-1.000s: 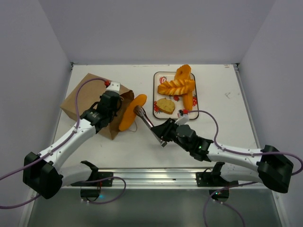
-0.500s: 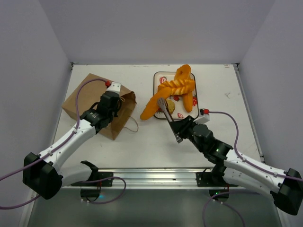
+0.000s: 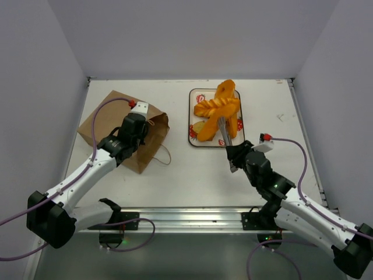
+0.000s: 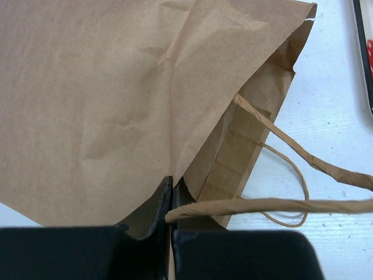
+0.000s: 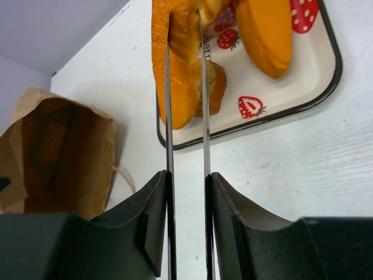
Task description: Take the fake bread out of the paper bag
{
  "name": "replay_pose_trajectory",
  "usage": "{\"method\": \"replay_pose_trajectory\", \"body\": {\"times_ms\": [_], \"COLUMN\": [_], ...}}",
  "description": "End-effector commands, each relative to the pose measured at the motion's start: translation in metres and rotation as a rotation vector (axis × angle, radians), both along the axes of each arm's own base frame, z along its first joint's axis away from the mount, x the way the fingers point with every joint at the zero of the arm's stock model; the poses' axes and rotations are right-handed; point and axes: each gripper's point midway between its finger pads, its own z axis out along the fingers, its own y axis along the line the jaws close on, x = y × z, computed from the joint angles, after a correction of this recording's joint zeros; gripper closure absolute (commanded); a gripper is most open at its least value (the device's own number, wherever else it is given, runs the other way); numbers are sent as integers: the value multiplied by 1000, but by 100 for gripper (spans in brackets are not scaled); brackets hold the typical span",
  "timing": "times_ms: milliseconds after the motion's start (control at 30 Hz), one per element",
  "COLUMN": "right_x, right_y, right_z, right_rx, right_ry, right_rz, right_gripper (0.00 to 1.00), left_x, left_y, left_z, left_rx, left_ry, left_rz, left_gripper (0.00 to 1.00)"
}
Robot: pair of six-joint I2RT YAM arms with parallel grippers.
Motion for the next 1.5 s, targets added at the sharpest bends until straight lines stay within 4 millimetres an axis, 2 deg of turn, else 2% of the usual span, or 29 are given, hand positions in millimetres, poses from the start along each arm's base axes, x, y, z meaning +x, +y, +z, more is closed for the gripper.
{"method": "replay_pose_trajectory", "body": {"times_ms": [0, 200, 400, 833, 1133, 1300, 1467], "right_x": [16, 28, 33, 27, 17, 7, 2], "right_y": [-14, -20, -22, -22, -31, -43, -42], "right_z": [32, 23, 23, 23, 20, 34, 42], "right_rx": [-8, -40, -51, -71, -84, -83, -122], "right_ry": [-84, -48, -51, 9, 46, 6, 14], "right_rz": [-92, -115, -118, -100, -116, -127, -88], "right_gripper": [76, 74, 69, 52, 52, 53, 54], "left_x": [5, 5, 5, 4, 1, -2, -4], "left_y": [-2, -3, -3, -5, -11, -19, -28], "left_z": [10, 8, 8, 8, 10, 10, 7], "left_rx": [-38, -36, -36, -43, -61, -61, -73], "left_ry": [-47, -44, -43, -41, -38, -15, 2], "left_rz": [-2, -6, -8, -18, -58, -129, -183], "left_gripper": [100, 100, 100, 100, 100, 100, 100]}}
